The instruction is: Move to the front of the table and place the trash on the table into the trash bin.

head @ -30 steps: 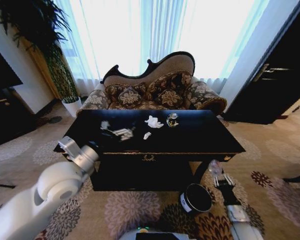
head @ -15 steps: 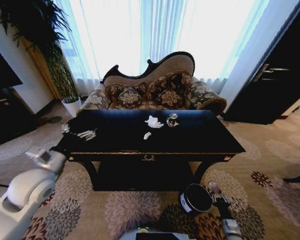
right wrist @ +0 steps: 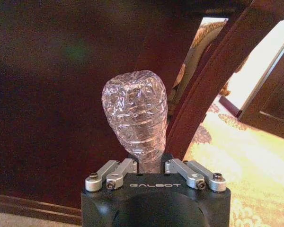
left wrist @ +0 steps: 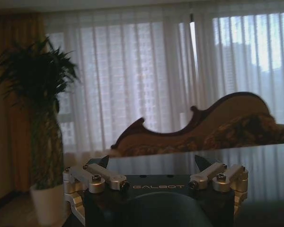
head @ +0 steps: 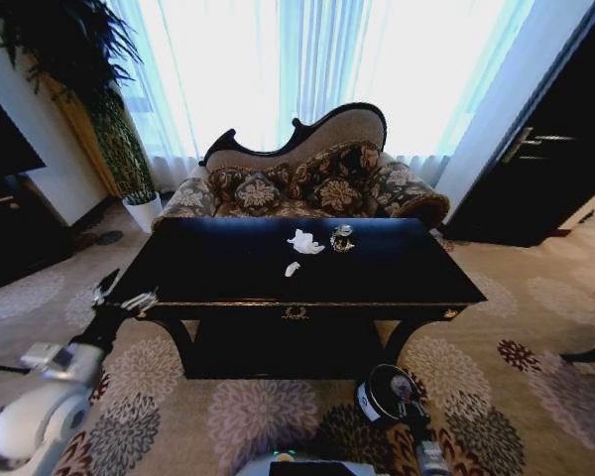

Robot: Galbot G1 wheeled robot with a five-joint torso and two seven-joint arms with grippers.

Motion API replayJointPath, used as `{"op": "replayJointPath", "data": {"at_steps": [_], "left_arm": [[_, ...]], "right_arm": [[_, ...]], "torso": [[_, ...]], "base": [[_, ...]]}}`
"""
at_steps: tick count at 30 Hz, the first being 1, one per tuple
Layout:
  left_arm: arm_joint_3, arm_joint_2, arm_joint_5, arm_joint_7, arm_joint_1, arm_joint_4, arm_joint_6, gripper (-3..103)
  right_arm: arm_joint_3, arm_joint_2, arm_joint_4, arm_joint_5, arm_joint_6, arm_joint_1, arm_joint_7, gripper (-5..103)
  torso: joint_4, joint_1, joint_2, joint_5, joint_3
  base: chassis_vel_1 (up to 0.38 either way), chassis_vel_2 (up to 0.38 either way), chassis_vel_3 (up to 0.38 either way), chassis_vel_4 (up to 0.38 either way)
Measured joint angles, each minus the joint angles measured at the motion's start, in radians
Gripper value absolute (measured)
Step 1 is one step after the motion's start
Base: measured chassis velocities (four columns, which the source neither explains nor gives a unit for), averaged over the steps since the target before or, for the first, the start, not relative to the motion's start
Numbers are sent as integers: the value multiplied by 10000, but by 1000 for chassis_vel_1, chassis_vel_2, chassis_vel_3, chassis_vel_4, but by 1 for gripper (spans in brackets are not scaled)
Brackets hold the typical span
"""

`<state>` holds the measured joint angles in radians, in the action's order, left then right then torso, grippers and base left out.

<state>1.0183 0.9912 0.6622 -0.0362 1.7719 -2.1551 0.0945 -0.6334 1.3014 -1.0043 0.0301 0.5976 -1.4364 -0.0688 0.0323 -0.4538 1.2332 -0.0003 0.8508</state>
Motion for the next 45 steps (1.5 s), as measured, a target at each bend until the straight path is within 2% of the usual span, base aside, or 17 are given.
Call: {"op": "replayJointPath", "data": {"at_steps": [6, 13, 27, 30, 31, 33, 36, 39, 42, 45], "left_arm": [[139, 407, 74, -25, 320, -198, 114, 100], [79, 458, 117, -6, 371, -867, 27, 100], [28, 559, 50, 51, 624, -1358, -36, 100], [22, 528, 68, 61, 569, -1360, -42, 100], [22, 528, 68, 61, 569, -1360, -42, 100], [-37, 527, 64, 63, 545, -1359, -76, 100], [-96, 547, 52, 63, 544, -1385, -97, 100], [-164, 597, 46, 65, 547, -1411, -102, 100], [-188, 632, 26, 67, 563, -1411, -97, 100], [-194, 674, 12, 70, 615, -1442, -80, 100]], "right_arm": [[350, -48, 1234, -550, 90, 760, 97, 20], [514, -73, 2556, -866, 113, 1592, 187, 20], [669, -29, 3055, -1229, -65, 2266, 261, 20], [604, -49, 3133, -1257, -78, 2304, 287, 30], [604, -49, 3133, -1257, -78, 2304, 287, 30], [581, -79, 3137, -1297, -82, 2289, 311, 41], [550, -85, 3131, -1324, -85, 2272, 321, 47], [521, -70, 3077, -1359, -108, 2235, 324, 63], [518, -46, 3040, -1376, -122, 2195, 328, 68], [512, -6, 2941, -1444, -147, 2144, 332, 85]], "torso": [[0, 0, 0, 0, 0], [4, 0, 0, 5, 0], [2, -1, 0, 2, 0], [2, -1, 0, 1, 0], [2, -1, 0, 1, 0], [2, -1, 0, 0, 0], [3, 0, 0, 1, 0], [2, -1, 0, 1, 0], [2, 0, 0, 1, 0], [1, 0, 0, 1, 0]], "base": [[0, 0, 0, 0], [0, 0, 0, 0], [0, 0, 0, 0], [0, 0, 0, 0], [0, 0, 0, 0], [0, 0, 0, 0], [0, 0, 0, 0], [0, 0, 0, 0], [0, 0, 0, 0], [0, 0, 0, 0]]}}
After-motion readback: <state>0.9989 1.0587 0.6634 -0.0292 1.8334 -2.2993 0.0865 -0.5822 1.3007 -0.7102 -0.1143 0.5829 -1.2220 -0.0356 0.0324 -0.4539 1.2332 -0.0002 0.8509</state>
